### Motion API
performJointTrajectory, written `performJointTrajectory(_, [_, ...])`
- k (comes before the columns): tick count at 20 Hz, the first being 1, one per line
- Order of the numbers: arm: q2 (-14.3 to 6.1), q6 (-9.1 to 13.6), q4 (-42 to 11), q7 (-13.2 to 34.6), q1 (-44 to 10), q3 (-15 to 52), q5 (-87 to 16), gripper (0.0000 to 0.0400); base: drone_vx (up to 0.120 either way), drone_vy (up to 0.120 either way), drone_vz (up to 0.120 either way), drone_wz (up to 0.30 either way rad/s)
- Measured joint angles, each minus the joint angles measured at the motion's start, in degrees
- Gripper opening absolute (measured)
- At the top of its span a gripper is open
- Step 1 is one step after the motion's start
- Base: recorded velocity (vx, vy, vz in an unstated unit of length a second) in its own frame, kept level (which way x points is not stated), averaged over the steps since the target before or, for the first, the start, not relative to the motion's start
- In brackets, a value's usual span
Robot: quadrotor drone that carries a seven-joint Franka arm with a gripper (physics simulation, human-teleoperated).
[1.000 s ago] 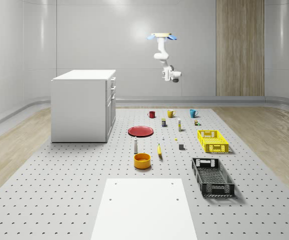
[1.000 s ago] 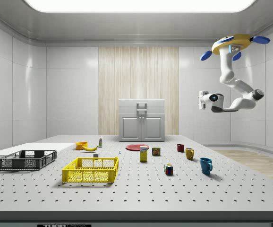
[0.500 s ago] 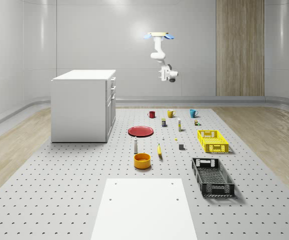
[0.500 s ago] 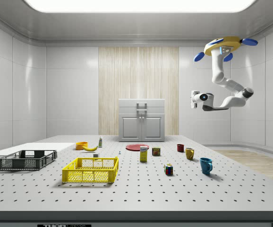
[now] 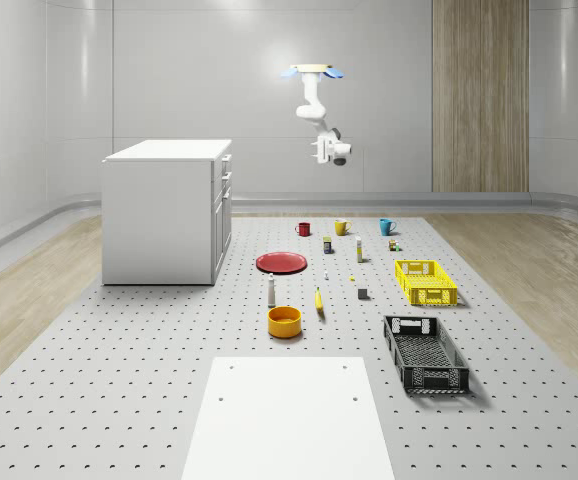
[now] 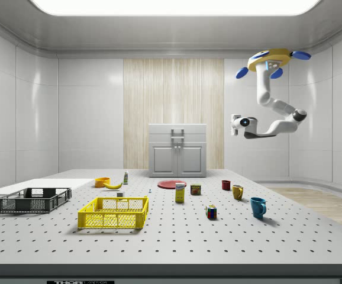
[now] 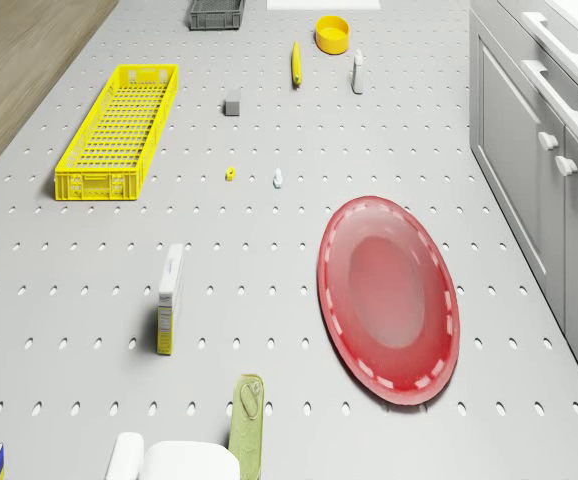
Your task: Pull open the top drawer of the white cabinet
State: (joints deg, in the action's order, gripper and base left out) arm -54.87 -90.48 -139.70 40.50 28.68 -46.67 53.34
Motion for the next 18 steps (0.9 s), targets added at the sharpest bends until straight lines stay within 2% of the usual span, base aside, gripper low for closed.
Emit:
performJointTrajectory(4, [-0.94, -0.91, -0.12, 0.57, 1.02, -0.42, -0.69, 0.0305, 0.120, -0.010, 0.000, 0.000])
performJointTrajectory(18, [-3.93, -3.73, -0.51, 2.44, 4.11, -1.60, -2.96, 0.0305, 0.120, -0.120, 0.000, 0.000])
